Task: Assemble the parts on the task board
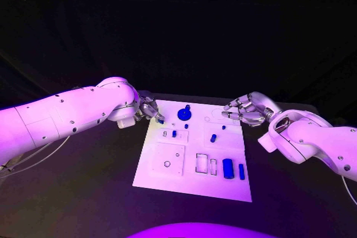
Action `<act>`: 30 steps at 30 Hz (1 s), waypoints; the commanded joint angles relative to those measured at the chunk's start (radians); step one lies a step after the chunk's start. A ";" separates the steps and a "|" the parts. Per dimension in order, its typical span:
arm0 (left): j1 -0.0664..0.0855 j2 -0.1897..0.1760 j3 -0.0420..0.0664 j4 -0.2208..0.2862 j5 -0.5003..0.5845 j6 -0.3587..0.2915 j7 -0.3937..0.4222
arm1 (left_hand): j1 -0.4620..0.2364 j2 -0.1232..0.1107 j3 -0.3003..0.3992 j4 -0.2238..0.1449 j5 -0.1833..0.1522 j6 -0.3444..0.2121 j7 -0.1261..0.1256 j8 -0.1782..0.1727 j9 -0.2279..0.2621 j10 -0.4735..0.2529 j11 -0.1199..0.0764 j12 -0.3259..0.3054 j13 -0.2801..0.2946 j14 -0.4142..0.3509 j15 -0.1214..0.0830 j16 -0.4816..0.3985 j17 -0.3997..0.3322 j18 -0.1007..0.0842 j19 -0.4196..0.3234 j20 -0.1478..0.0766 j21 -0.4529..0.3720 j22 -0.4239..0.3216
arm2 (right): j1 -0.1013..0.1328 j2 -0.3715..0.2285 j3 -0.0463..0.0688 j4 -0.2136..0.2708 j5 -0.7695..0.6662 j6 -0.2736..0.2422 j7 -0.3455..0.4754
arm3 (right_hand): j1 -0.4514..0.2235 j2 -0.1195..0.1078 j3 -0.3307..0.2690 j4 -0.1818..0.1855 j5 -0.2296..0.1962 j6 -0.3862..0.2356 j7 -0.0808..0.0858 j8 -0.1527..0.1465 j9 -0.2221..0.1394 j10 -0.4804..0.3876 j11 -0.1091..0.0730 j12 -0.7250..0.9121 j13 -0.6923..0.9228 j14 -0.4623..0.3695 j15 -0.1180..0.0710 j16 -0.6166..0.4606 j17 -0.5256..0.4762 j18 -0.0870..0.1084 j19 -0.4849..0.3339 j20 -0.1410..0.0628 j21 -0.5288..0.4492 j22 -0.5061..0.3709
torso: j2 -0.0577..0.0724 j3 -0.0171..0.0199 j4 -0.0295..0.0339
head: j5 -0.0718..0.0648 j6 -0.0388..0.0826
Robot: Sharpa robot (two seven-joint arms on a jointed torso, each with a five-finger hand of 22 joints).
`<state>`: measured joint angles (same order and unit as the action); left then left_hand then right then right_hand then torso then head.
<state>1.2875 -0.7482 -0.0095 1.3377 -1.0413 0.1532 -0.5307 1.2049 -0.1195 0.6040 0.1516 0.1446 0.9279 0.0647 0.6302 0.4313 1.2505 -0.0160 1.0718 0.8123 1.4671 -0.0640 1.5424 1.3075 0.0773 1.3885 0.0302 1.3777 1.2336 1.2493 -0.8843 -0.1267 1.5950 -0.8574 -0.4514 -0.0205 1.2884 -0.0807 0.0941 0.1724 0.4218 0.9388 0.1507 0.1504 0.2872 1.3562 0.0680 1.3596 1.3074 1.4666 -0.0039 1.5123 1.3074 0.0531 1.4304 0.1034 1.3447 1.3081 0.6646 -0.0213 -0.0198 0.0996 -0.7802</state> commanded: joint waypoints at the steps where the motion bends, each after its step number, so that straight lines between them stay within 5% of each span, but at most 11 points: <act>1: -0.007 -0.005 0.000 0.019 -0.062 -0.060 0.043 | 0.005 -0.020 0.163 -0.175 -0.003 0.002 -0.003 0.009 0.003 0.012 0.001 0.002 0.006 0.097 -0.007 0.007 0.245 -0.003 0.008 -0.001 0.006 0.006 | -0.001 0.000 0.000 0.002 -0.001 0.010 0.007 | -0.004 0.009 0.000 0.006 0.004 0.003 -0.003 0.003 -0.001 -0.002 -0.003 0.001 0.018 0.079 -0.003 -0.004 0.163 0.006 -0.007 -0.002 -0.003 0.100 | 0.001 -0.0004 -0.0011 | 0.003 -0.001; 17: -0.054 -0.006 -0.003 0.060 -0.085 -0.097 0.012 | 0.011 -0.036 0.167 -0.188 0.003 0.011 -0.004 0.017 0.005 0.034 -0.001 0.019 0.031 0.098 -0.008 0.010 0.248 -0.007 0.018 -0.002 0.017 0.023 | -0.001 -0.002 0.000 0.003 -0.001 0.009 0.007 | -0.008 0.012 -0.001 0.009 0.008 0.004 -0.003 0.005 -0.001 -0.002 -0.003 0.000 0.018 0.079 -0.004 -0.005 0.162 0.006 -0.008 -0.003 -0.005 0.099 | 0.001 -0.0008 -0.0025 | 0.004 -0.009; 30: -0.066 -0.009 -0.005 0.076 -0.085 -0.080 -0.025 | 0.012 -0.038 0.170 -0.190 0.007 0.015 -0.005 0.018 0.005 0.043 -0.002 0.026 0.041 0.098 -0.009 0.010 0.248 -0.009 0.024 -0.003 0.022 0.033 | -0.001 -0.002 0.000 0.002 -0.001 0.009 0.007 | -0.009 0.013 -0.002 0.011 0.010 0.004 -0.003 0.005 -0.001 -0.002 -0.003 0.001 0.018 0.079 -0.004 -0.005 0.162 0.006 -0.008 -0.003 -0.005 0.099 | 0.001 0.0002 -0.0011 | 0.005 -0.015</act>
<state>1.2222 -0.7579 -0.0146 1.4097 -1.1207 0.0697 -0.5389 1.2073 -0.1559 0.6068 0.1324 0.1479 0.9405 0.0629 0.6416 0.4349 1.2883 -0.0182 1.0961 0.8523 1.4671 -0.0640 1.5482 1.3073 0.0775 1.4064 0.0265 1.3941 1.2656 1.2491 -0.8865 -0.1266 1.5964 -0.8551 -0.4515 -0.0206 1.2830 -0.0753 0.0940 0.1782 0.4260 0.9388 0.1507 0.1504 0.2872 1.3562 0.0680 1.3596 1.3073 1.4665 -0.0039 1.5123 1.3081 0.0530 1.4268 0.0997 1.3447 1.3076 0.6660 -0.0213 -0.0210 0.1032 -0.7941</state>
